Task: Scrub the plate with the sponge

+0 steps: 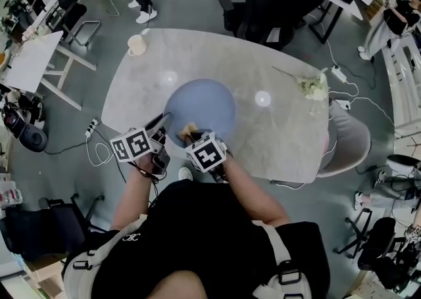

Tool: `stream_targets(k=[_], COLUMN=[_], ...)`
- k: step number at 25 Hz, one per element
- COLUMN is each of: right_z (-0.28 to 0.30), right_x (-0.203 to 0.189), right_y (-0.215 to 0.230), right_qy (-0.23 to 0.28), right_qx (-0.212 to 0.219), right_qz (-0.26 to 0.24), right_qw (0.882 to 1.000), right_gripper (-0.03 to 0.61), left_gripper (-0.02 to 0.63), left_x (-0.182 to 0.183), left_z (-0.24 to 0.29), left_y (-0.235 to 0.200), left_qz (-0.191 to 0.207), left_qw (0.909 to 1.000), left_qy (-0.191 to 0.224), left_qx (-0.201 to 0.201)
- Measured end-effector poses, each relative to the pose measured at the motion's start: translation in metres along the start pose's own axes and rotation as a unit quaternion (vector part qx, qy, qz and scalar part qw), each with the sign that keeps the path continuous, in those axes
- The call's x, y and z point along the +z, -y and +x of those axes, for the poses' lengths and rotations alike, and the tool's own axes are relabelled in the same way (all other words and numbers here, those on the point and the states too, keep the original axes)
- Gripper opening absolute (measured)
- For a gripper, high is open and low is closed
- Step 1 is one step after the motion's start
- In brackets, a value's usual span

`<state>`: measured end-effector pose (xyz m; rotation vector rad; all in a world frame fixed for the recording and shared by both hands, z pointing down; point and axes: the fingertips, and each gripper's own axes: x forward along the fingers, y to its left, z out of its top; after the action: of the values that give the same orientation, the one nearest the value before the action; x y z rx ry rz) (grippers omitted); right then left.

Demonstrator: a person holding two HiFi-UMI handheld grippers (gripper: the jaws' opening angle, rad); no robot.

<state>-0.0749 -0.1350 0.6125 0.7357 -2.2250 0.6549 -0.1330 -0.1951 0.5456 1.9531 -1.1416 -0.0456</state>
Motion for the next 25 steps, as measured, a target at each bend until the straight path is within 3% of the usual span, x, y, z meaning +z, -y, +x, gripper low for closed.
stream_targets(k=[6, 9, 13, 25], right_z=[-0.006, -0.018, -0.036, -0.085], right_x=[0.004, 0.014, 0.031, 0.061], right_y=[0.02, 0.041, 0.076, 0.151], right_qy=[0.021, 0.054, 0.098, 0.155], right_qx=[-0.021, -0.03, -0.056, -0.148], right_qz=[0.017, 0.059, 0.11, 0.139], right_qw=[0.999, 0.996, 0.987, 0.967], right_gripper=[0.023, 0.023, 0.023, 0.023], left_gripper=[0.08, 0.08, 0.08, 0.091], left_x=[0.0, 0.001, 0.006, 0.001], left_z=[-0.002, -0.003, -0.006, -0.017], left_y=[0.007, 0.016, 0.022, 0.043], left_qz=[0.011, 0.038, 0.04, 0.064], left_qw=[0.9996, 0.9985, 0.9976, 0.9906], left_qy=[-0.005, -0.006, 0.0, 0.002], left_qx=[-0.024, -0.039, -0.056, -0.121])
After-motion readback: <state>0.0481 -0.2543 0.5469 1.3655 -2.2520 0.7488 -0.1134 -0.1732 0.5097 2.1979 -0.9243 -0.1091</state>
